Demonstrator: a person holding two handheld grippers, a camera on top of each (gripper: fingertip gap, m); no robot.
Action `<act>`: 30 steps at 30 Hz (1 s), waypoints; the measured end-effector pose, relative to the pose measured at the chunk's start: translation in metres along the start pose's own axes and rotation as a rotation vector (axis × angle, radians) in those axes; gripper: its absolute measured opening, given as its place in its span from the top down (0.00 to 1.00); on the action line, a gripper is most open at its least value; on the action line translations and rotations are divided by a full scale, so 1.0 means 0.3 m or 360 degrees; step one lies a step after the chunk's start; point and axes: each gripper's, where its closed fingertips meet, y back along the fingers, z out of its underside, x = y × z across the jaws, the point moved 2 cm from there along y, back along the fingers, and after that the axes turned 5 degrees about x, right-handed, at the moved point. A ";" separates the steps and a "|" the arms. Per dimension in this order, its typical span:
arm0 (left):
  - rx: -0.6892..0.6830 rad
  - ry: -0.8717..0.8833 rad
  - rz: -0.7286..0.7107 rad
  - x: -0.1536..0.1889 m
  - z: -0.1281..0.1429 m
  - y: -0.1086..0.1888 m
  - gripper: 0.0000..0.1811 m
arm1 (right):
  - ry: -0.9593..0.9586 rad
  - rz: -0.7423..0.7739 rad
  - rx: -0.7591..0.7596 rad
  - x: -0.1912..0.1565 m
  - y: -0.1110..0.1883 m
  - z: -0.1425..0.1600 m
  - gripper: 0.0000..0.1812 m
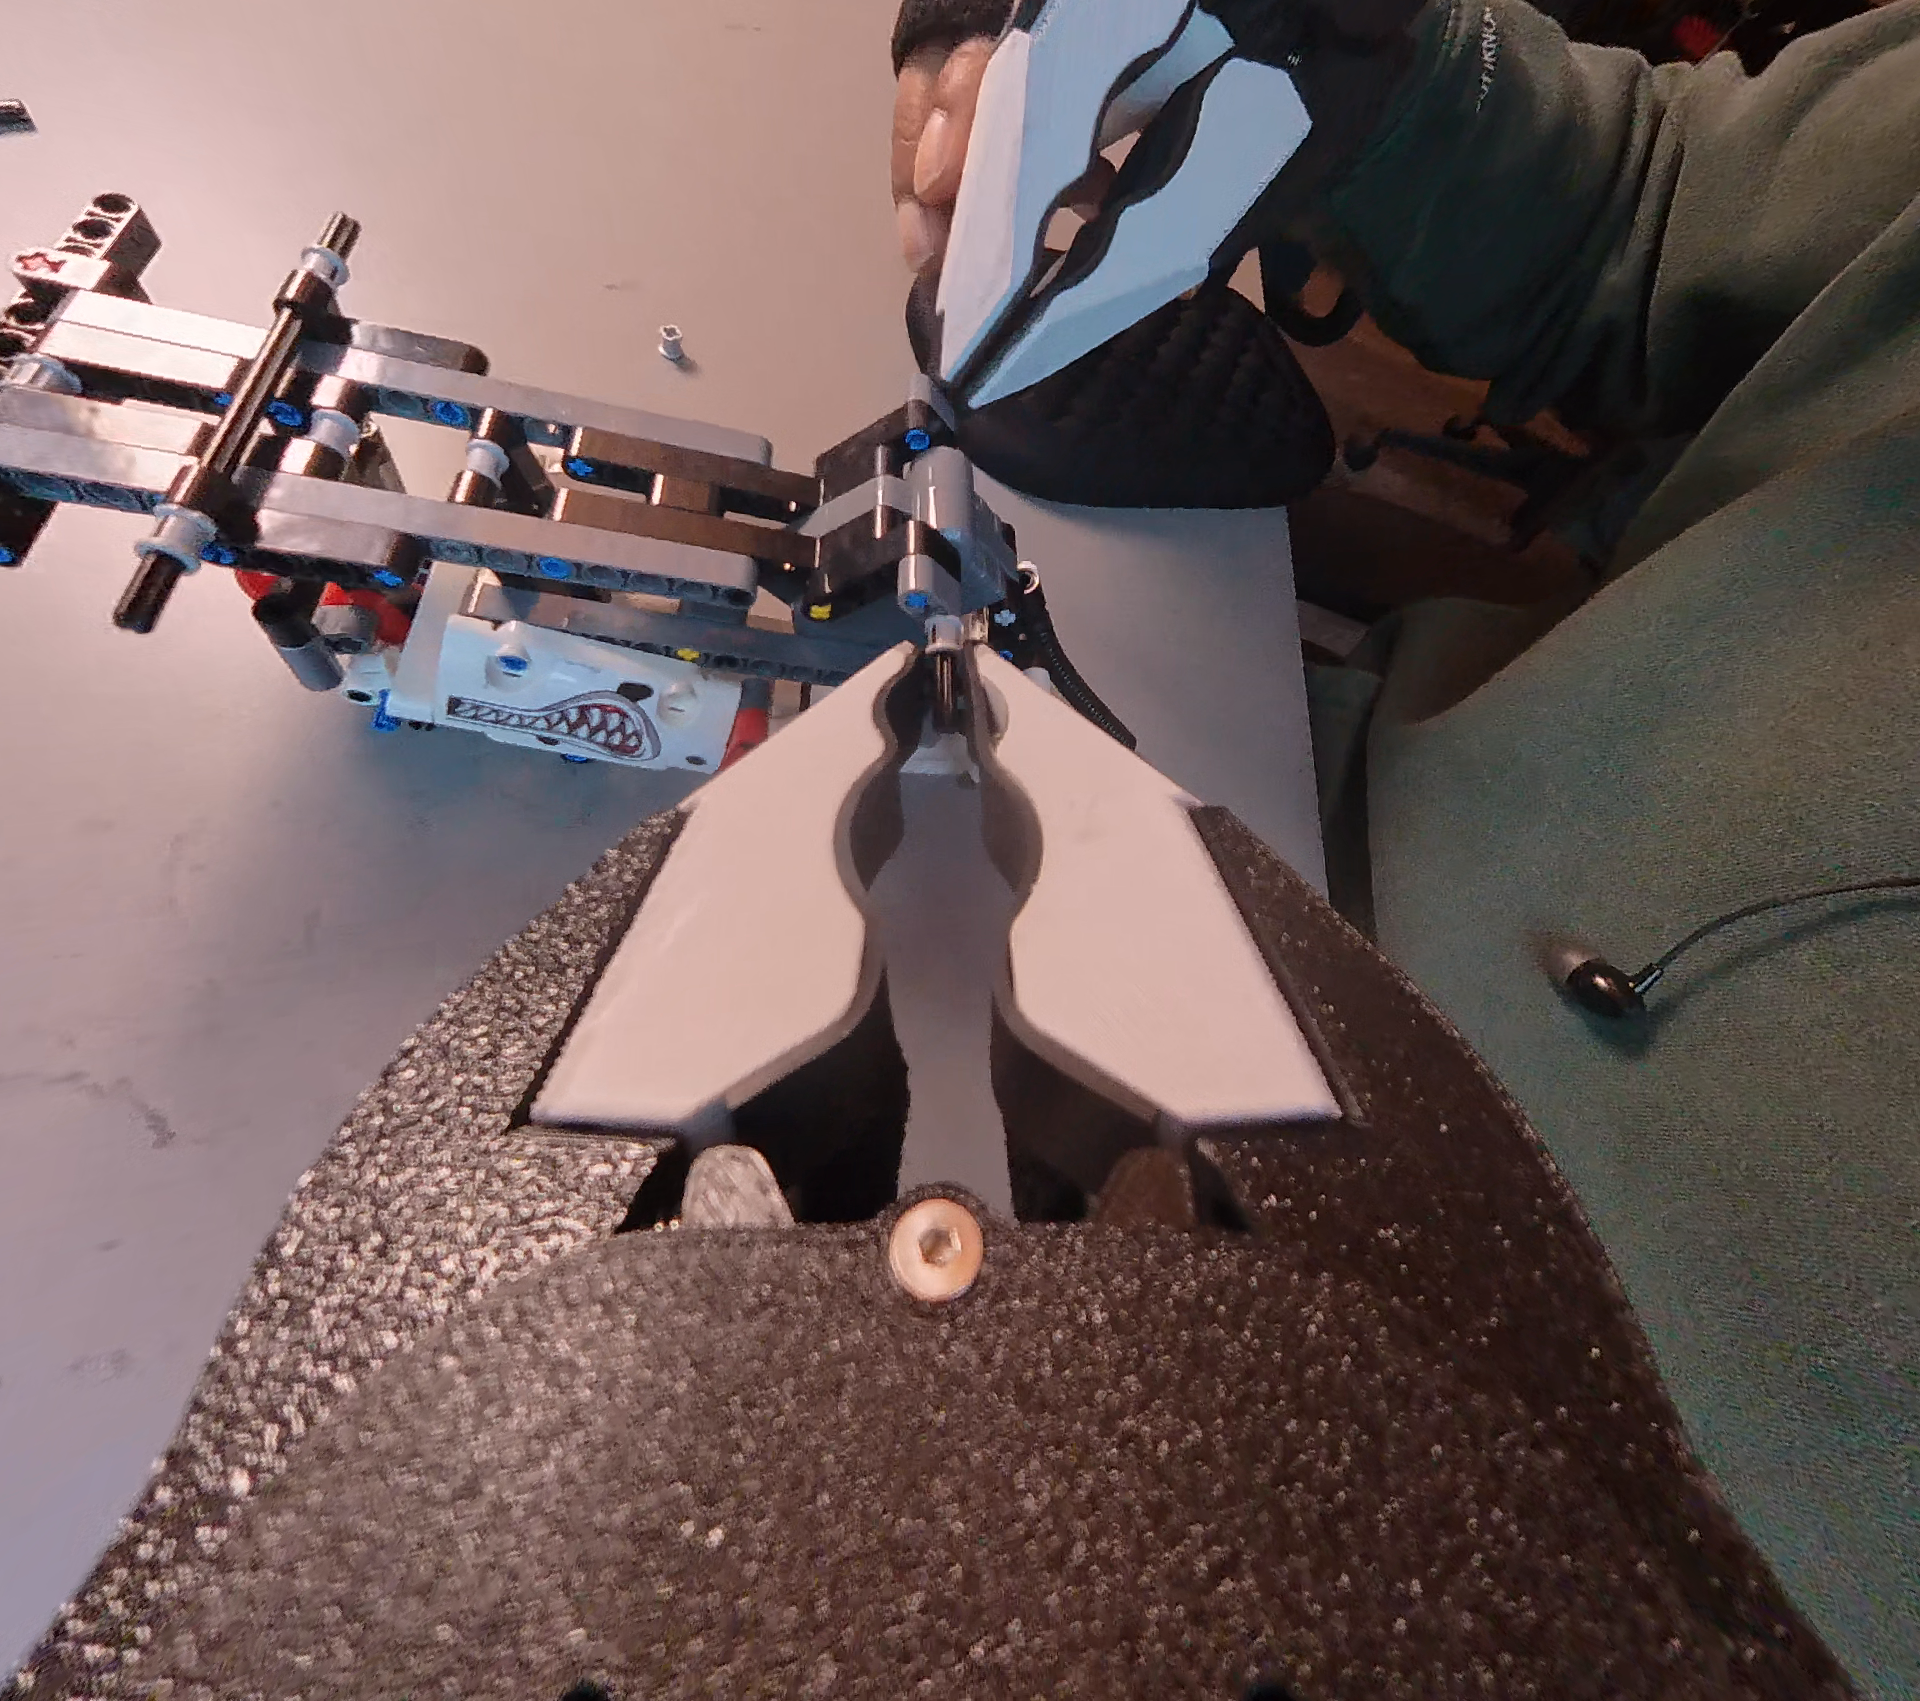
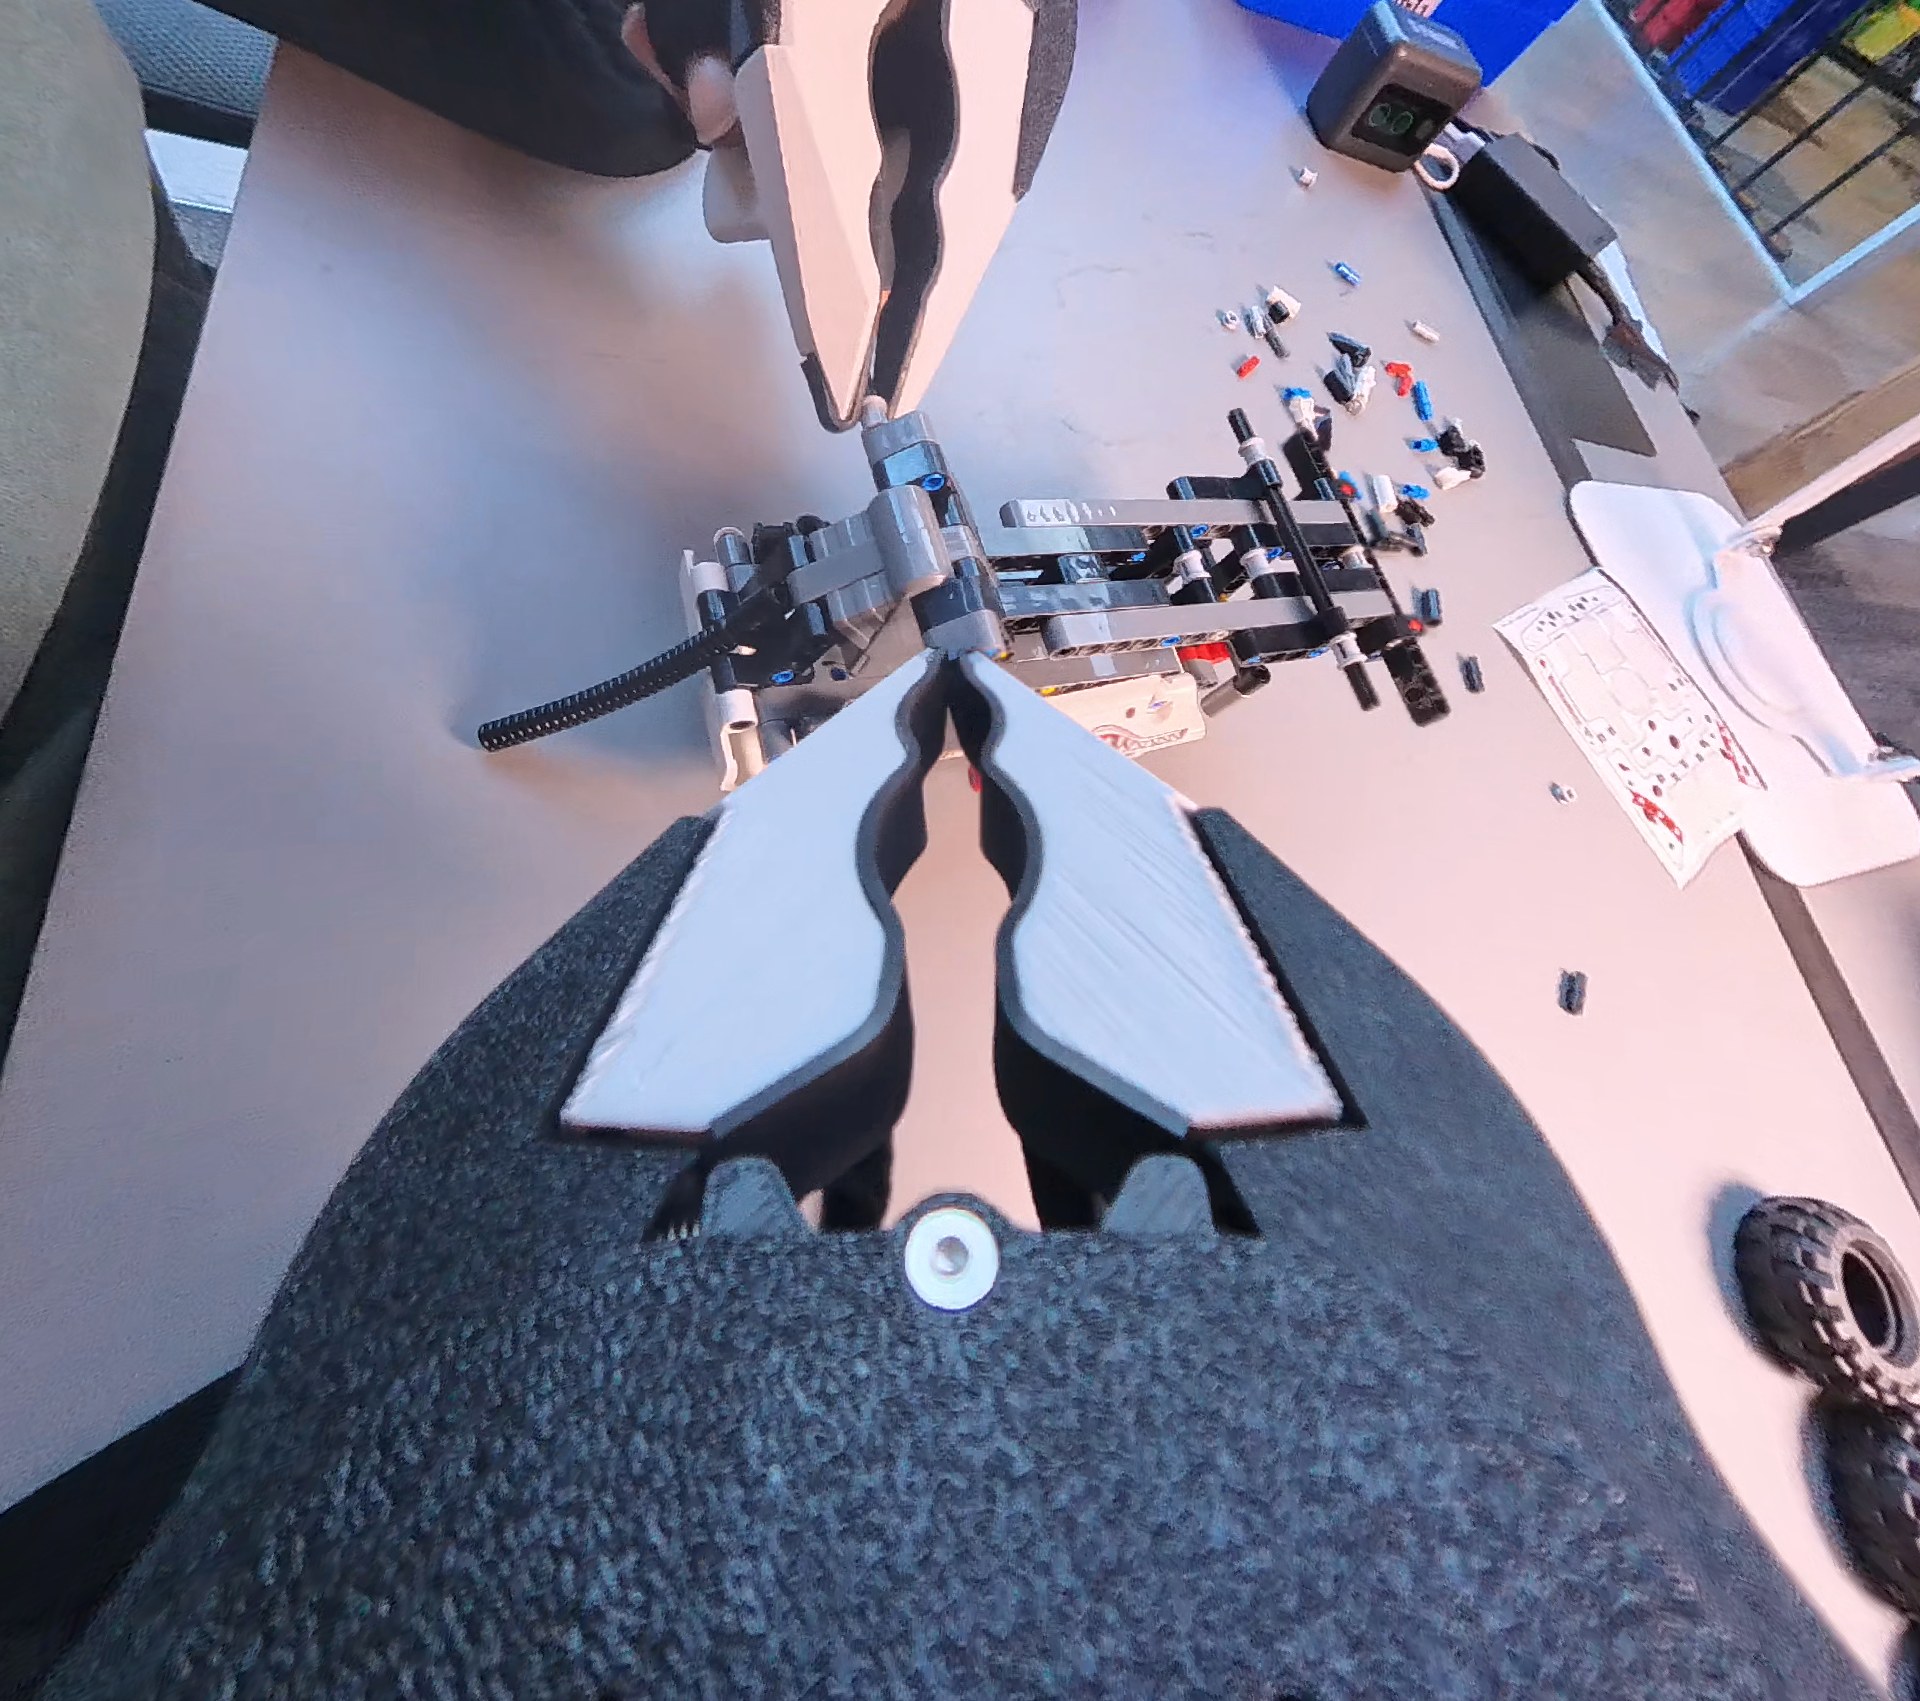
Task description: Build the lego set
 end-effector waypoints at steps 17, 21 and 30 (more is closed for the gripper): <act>-0.0037 -0.0098 -0.0049 -0.016 0.019 0.038 0.91 | -0.0149 0.0017 -0.0022 0.046 0.076 0.102 0.90; -0.0021 -0.0146 0.0002 -0.013 0.018 0.034 0.98 | -0.0208 0.0089 -0.0216 0.111 0.114 0.242 0.91; 0.0062 -0.0119 -0.0041 -0.059 0.014 0.073 0.98 | -0.0301 -0.0011 -0.0415 0.210 0.093 0.413 0.92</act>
